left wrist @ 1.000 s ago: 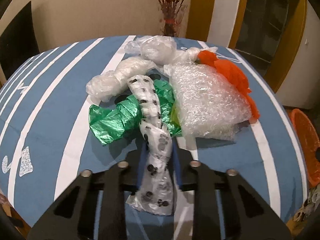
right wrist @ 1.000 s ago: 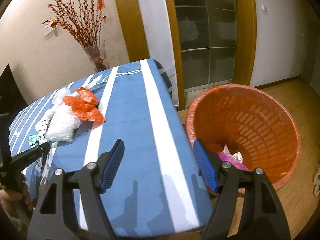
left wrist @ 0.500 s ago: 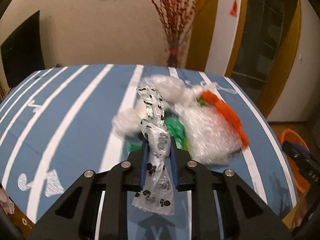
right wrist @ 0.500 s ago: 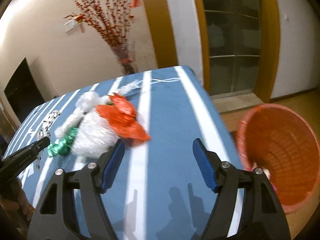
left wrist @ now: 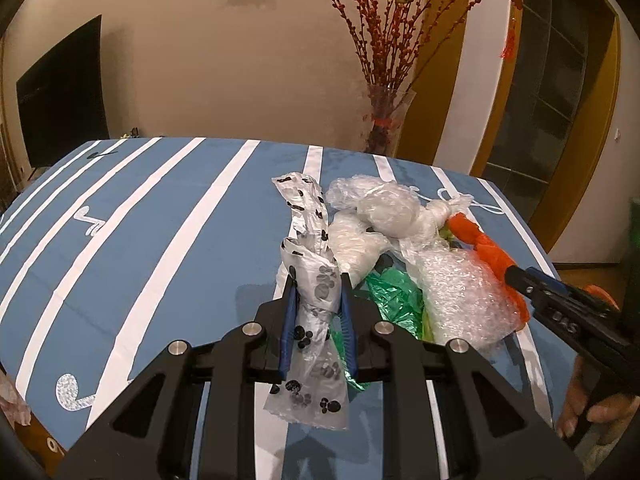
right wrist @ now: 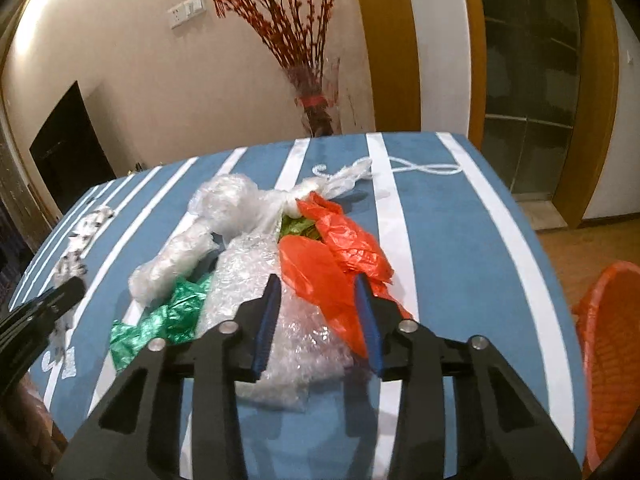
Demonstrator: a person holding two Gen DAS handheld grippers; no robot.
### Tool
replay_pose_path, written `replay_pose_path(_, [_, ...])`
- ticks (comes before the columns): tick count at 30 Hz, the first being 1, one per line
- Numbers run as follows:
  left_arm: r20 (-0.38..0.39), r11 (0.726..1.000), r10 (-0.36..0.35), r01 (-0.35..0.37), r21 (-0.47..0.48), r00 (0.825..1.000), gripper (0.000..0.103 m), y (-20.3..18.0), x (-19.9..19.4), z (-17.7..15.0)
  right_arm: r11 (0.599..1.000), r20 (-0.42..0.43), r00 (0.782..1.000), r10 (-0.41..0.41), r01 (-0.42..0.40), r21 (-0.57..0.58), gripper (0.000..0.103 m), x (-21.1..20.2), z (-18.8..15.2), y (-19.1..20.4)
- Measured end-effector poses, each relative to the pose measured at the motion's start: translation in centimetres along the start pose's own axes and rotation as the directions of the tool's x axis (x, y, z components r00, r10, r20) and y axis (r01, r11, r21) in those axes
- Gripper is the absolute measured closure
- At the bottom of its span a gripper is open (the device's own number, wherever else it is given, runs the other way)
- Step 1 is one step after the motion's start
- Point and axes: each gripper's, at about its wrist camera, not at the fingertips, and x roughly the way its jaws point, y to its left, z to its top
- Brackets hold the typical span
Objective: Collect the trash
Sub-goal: 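Grasp the dotted white bag with the left gripper while the right grasps a red bag, then carry both bags over the basket and open both grippers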
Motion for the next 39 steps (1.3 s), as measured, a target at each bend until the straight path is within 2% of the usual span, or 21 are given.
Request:
replay_pose_path(1, [-0.001,1.000,-0.001,0.001,-0.002,1.000,0.083,0.1,0.1,0.0,1.000,-0.005,1.000,-0.009,0.009,-0.004,0.081,0.2,0.0,0.0])
replay_pose_path(2, [-0.003,1.000,-0.003,0.003,-0.004,1.000,0.083,0.2,0.1,0.0,1.000,-0.007,1.000,-0.024,0.024,-0.010,0.092,0.5,0.0,-0.1])
replay_pose_path(3, [-0.004,1.000,-0.006,0.006,-0.004,1.000,0.083,0.2,0.2,0.0,0.999,-0.005,0.999,-0.033,0.033,-0.009,0.099,0.5,0.0,-0.4])
replay_pose_path(4, [-0.004,1.000,-0.008,0.008,-0.003,1.000,0.083,0.1,0.2,-0.1,0.999,0.000,0.999,-0.036,0.036,-0.002,0.099,0.4,0.0,-0.7])
replay_pose_path(11, [-0.011,0.999,-0.038,0.038,0.016,0.999,0.083,-1.1,0.3,-0.1,0.997,0.070,0.997,-0.041,0.036,0.063,0.101,-2.9,-0.1,-3.9])
replay_pose_path(22, [-0.013,0.988,-0.130,0.131,0.083,0.991,0.083,-6.2,-0.6,-0.5,0.989,0.146,0.985,-0.092,0.073,0.129,0.101,-8.2,-1.2,-8.0])
replay_pose_path(30, [-0.026,0.964,-0.228,0.229,0.135,0.973,0.083,-11.1,-1.5,-1.0,0.972,0.210,0.965,-0.157,0.113,0.207,0.101,-13.2,-2.7,-11.9])
replay_pose_path(39, [-0.054,0.919,-0.341,0.345,0.192,0.938,0.083,-17.5,-2.4,-1.7,0.941,0.252,0.934,-0.255,0.179,0.286,0.101,-17.9,-4.6,-16.4])
